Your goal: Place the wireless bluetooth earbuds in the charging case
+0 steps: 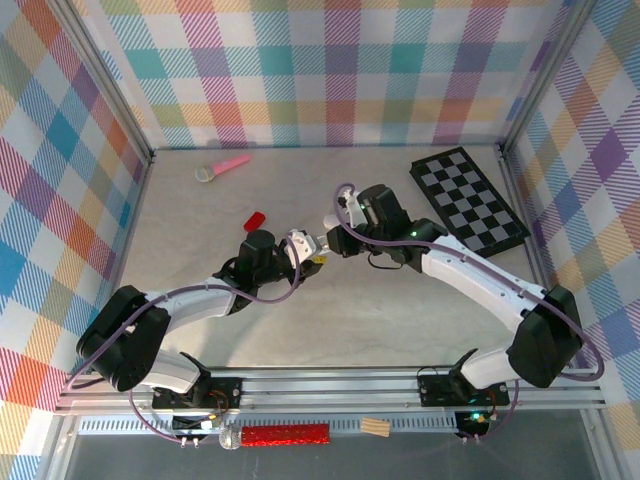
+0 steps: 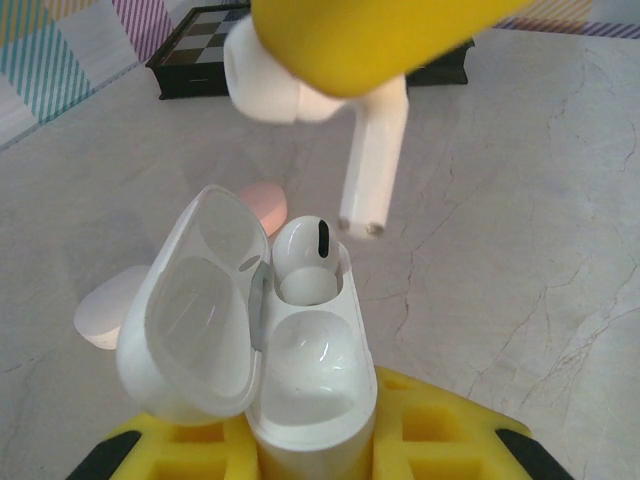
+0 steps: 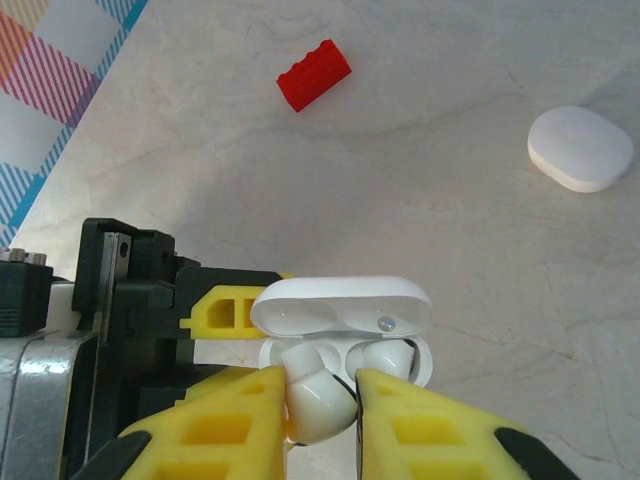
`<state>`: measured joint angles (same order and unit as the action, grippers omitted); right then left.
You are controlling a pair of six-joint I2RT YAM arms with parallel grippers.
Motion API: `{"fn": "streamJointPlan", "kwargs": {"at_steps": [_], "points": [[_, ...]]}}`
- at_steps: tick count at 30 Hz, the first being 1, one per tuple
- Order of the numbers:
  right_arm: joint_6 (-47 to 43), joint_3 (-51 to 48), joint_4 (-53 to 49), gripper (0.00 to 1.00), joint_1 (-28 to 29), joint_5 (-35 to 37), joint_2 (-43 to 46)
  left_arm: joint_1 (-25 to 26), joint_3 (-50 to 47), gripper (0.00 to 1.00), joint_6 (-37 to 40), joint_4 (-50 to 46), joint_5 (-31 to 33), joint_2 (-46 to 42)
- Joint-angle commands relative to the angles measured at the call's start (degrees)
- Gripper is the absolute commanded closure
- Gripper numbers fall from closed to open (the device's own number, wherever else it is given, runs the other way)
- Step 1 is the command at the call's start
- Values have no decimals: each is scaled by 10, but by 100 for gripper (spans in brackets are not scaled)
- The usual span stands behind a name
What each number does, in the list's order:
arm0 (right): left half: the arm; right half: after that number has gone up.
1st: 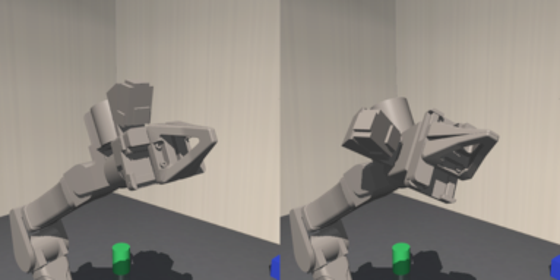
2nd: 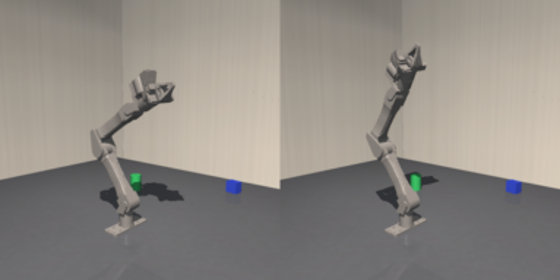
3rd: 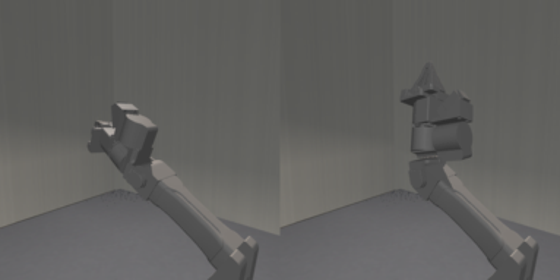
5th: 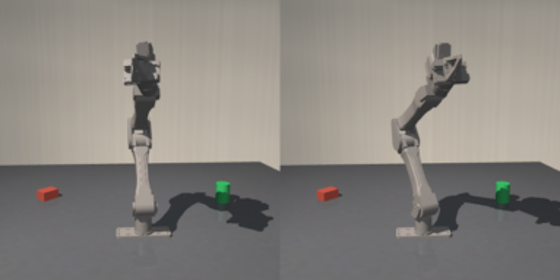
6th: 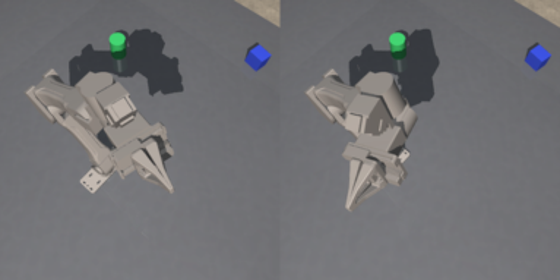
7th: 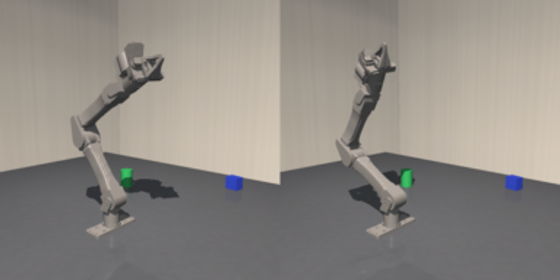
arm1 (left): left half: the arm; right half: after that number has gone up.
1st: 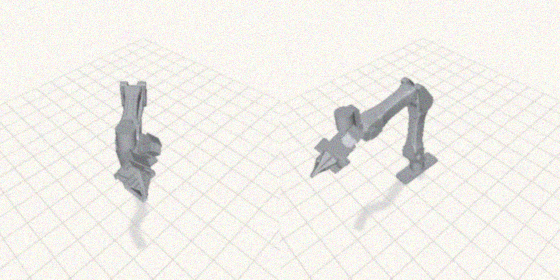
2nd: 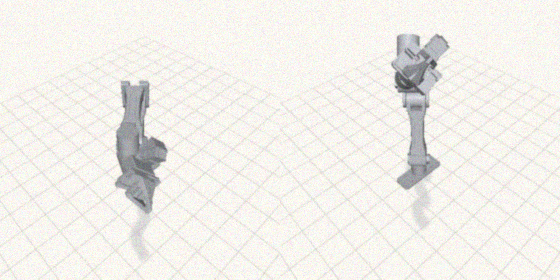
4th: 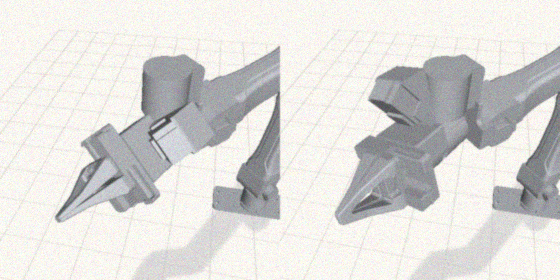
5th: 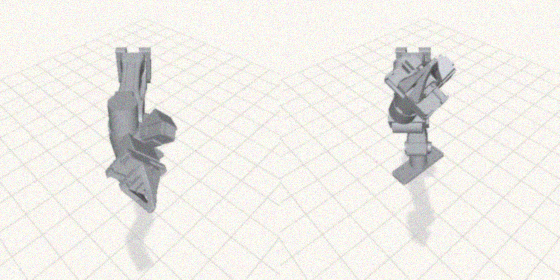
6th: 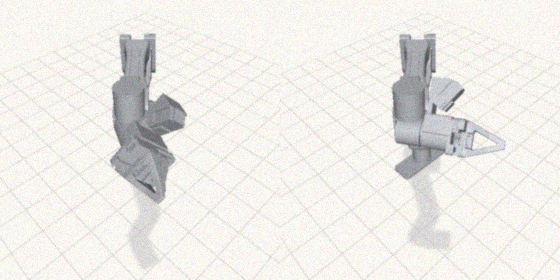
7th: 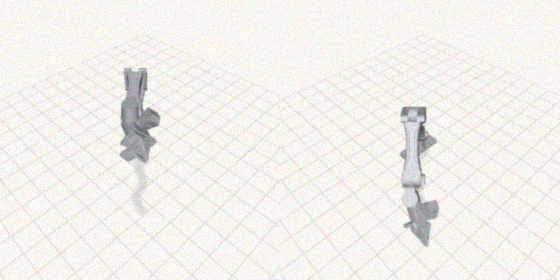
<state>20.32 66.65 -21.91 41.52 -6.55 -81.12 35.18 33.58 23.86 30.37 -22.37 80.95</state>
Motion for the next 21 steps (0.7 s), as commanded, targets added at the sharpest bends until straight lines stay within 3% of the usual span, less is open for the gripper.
{"fn": "streamJointPlan", "kwargs": {"at_steps": [1, 21], "points": [[2, 17, 7, 78, 8, -16, -12, 9, 13, 100, 17, 16, -5, -9], [-7, 20, 8, 79, 22, 24, -45, 16, 22, 100, 27, -14, -8, -19]]}}
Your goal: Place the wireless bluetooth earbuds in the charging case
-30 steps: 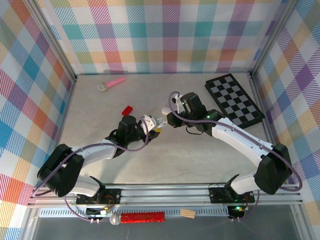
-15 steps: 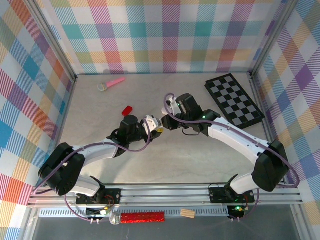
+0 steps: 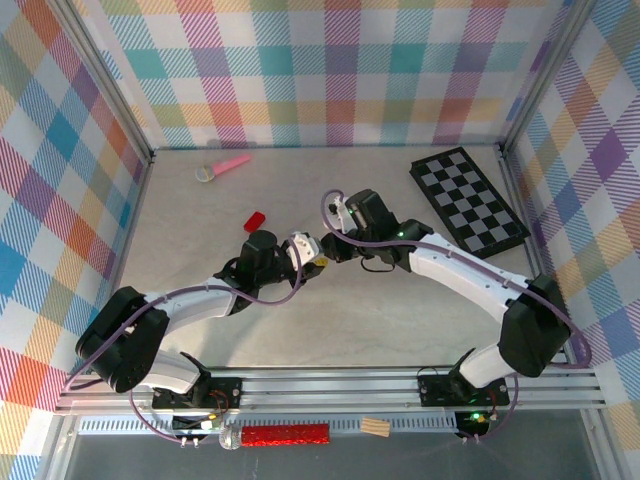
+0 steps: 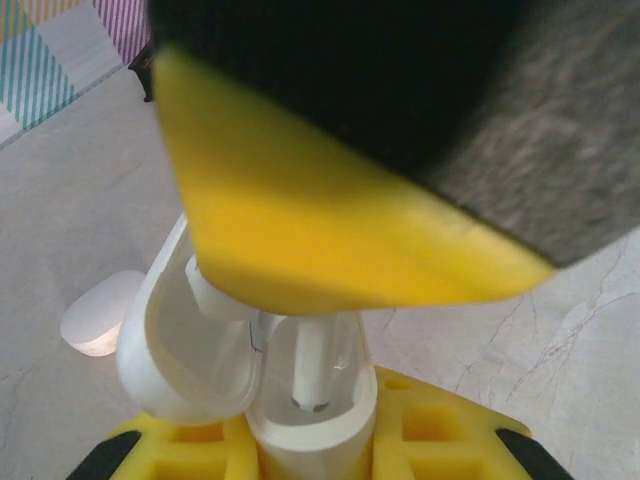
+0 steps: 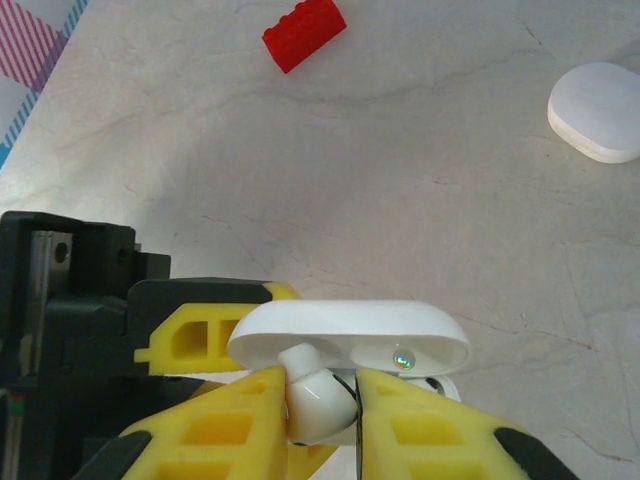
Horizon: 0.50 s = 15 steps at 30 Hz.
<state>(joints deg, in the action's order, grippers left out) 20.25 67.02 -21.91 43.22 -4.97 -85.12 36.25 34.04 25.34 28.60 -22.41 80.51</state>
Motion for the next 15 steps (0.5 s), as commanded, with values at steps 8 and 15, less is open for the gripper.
{"fn": "streamJointPlan", "kwargs": {"at_steps": [8, 15], "points": [[-12, 22, 9, 78, 10, -9, -17, 6, 23, 100, 10, 0, -2, -12], [-3, 19, 9, 73, 17, -14, -16, 6, 28, 100, 8, 0, -2, -6]]}}
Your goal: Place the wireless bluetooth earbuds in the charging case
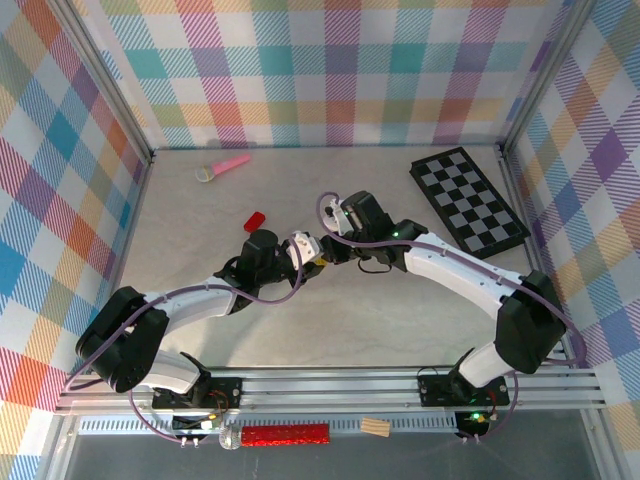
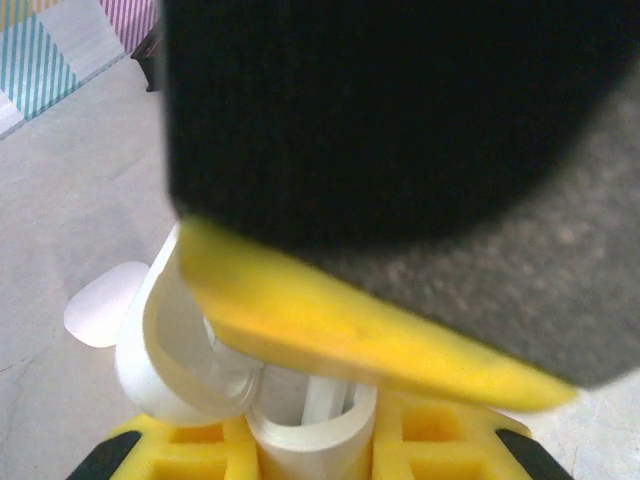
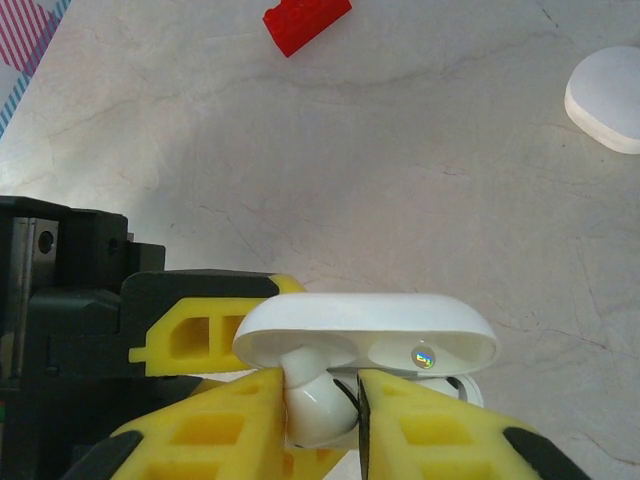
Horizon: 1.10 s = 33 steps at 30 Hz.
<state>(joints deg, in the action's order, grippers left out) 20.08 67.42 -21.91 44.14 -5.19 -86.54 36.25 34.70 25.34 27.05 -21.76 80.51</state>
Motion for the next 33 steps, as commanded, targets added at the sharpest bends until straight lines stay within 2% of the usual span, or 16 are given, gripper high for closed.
{"fn": "streamJointPlan", "kwargs": {"at_steps": [1, 5, 14, 18, 26, 29, 33], "points": [[1, 15, 9, 71, 8, -12, 1, 6, 21, 100, 8, 16, -9, -6], [15, 13, 12, 67, 7, -9, 8, 7, 19, 100, 7, 15, -11, -7], [49, -13, 43, 67, 5, -13, 33, 7, 8, 100, 6, 19, -10, -18], [58, -20, 50, 72, -1, -25, 35, 6, 6, 100, 3, 19, -15, -20], [54, -9, 27, 76, -1, -26, 16, 6, 6, 100, 2, 15, -20, -29], [55, 0, 13, 81, -1, -23, 10, 7, 6, 100, 2, 14, -20, -31], [66, 10, -11, 83, -1, -4, 6, 7, 6, 100, 2, 16, -16, -29]]}}
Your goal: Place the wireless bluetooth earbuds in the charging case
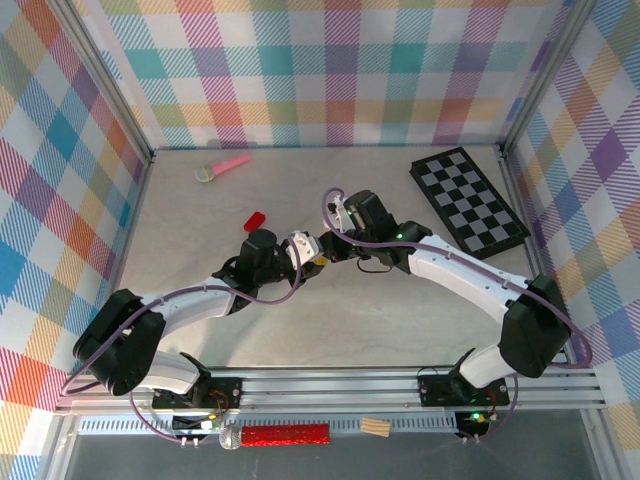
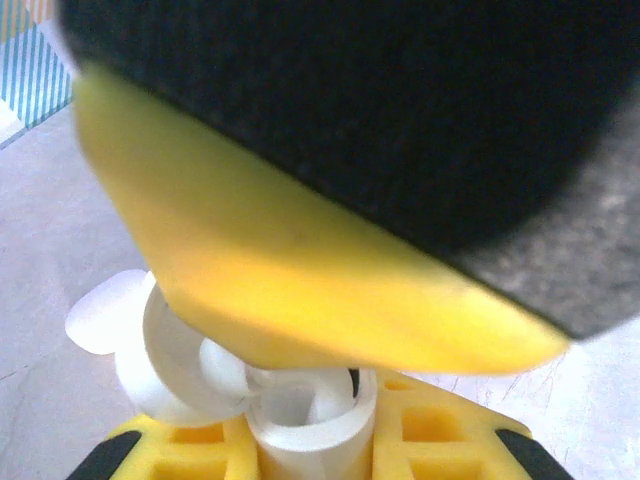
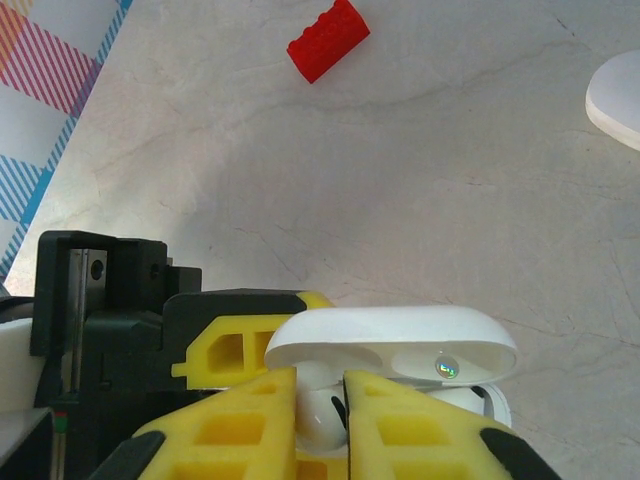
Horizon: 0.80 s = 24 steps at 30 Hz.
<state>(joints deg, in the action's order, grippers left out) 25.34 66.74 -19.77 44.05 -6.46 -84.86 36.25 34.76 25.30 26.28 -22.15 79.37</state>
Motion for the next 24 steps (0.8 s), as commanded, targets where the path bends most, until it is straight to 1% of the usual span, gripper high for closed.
{"fn": "streamJointPlan", "kwargs": {"at_steps": [1, 7, 11, 14, 16, 18, 22, 24], "points": [[19, 21, -40, 84, 0, 15, -10, 7, 5, 100, 2, 25, -10, -17], [113, 48, -98, 86, 0, 32, -28, 7, -8, 100, -2, 80, 25, -2], [194, 46, -94, 86, 0, 5, -37, 8, -8, 100, 0, 110, 33, 15], [229, 45, -81, 86, 0, -4, -37, 8, -3, 100, 7, 119, 32, 30], [230, 48, -80, 84, 0, -4, -38, 8, -1, 100, 9, 125, 29, 38], [214, 57, -86, 79, 0, 4, -38, 8, 3, 100, 13, 123, 24, 41], [173, 71, -110, 77, -3, 32, -36, 8, 4, 100, 22, 113, 20, 36], [163, 75, -115, 76, -10, 24, -37, 8, 2, 100, 26, 105, 19, 29]]}}
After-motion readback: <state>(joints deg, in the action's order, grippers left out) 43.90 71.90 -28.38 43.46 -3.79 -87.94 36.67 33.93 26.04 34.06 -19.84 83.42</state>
